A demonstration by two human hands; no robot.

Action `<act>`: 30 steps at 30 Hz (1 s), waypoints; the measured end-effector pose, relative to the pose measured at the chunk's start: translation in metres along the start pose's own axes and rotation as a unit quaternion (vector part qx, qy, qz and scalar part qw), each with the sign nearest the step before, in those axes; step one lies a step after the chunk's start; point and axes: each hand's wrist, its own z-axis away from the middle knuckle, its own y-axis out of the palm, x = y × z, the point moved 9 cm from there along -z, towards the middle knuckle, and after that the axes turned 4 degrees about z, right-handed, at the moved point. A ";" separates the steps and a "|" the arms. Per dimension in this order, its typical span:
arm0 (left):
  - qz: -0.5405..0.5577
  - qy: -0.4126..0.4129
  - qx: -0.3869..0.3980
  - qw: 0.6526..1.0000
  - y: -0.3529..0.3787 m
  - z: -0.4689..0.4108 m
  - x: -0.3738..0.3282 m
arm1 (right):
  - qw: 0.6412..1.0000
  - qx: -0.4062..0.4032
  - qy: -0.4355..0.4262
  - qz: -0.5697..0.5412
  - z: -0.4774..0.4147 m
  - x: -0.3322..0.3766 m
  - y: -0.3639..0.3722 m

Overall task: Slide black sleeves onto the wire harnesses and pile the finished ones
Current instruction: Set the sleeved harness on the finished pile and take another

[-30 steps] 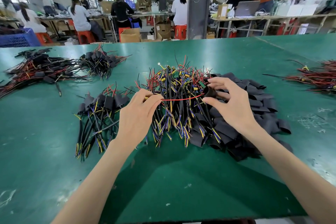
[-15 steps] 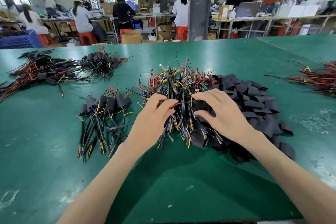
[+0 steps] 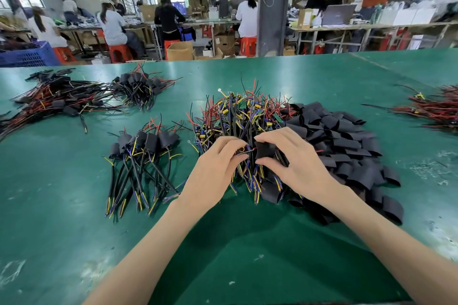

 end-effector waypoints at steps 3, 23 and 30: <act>0.013 -0.017 -0.001 1.000 -0.004 0.000 0.001 | 1.000 -0.008 0.008 -0.012 0.000 0.000 -0.002; 0.138 -0.033 0.006 0.990 0.001 0.003 0.003 | 0.974 0.078 0.128 -0.170 0.002 -0.022 0.002; 0.172 -0.065 0.031 0.982 0.007 0.003 0.008 | 0.970 0.073 0.126 -0.196 0.001 -0.018 0.002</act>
